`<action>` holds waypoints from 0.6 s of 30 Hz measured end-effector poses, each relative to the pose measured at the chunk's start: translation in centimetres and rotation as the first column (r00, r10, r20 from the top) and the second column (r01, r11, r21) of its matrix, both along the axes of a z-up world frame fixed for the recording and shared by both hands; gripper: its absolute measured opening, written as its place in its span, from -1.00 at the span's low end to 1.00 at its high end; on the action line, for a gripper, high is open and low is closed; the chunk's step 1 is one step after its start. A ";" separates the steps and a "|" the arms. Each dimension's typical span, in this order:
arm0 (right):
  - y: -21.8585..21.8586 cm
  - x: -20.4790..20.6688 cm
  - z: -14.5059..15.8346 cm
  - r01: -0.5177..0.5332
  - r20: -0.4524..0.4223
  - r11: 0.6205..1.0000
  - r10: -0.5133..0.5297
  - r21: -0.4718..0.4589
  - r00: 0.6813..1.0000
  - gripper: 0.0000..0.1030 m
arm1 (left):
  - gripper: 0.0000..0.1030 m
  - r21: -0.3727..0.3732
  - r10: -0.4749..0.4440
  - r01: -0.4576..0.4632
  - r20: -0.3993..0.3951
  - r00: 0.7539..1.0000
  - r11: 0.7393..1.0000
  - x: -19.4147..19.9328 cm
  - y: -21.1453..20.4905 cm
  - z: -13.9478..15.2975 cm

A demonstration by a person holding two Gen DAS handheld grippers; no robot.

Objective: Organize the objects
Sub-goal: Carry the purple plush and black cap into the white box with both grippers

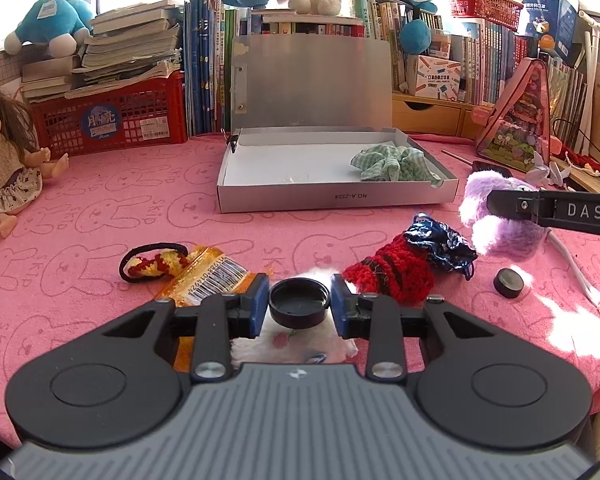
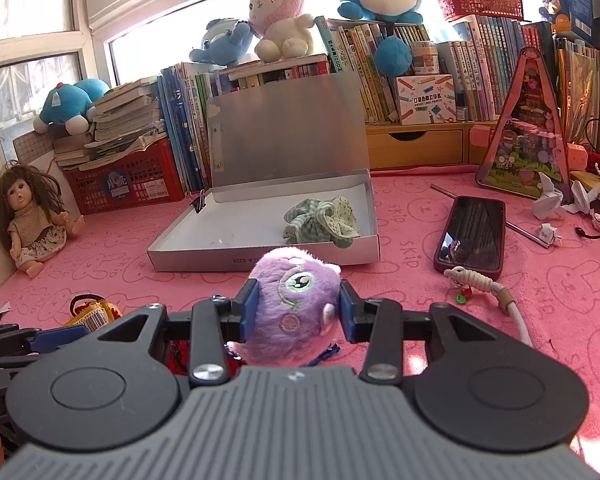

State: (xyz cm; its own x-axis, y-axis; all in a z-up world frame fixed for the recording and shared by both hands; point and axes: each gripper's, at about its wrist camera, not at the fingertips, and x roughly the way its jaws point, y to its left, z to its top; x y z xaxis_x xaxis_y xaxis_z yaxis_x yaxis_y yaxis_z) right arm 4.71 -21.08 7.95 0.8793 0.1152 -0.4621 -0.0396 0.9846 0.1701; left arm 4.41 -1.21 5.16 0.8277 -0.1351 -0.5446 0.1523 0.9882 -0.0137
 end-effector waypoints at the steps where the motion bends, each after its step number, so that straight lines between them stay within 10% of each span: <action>1: 0.0 0.1 0.1 0.000 0.000 1.000 0.000 -0.001 1.000 -0.14 | -0.27 -0.002 -0.003 0.003 0.004 1.000 1.000 0.2 -0.1 0.2; 18: 0.1 3.1 1.0 -0.001 -0.021 1.000 0.001 0.020 1.000 -0.14 | -0.26 -0.011 -0.017 0.017 0.022 1.000 1.000 5.0 -1.7 2.8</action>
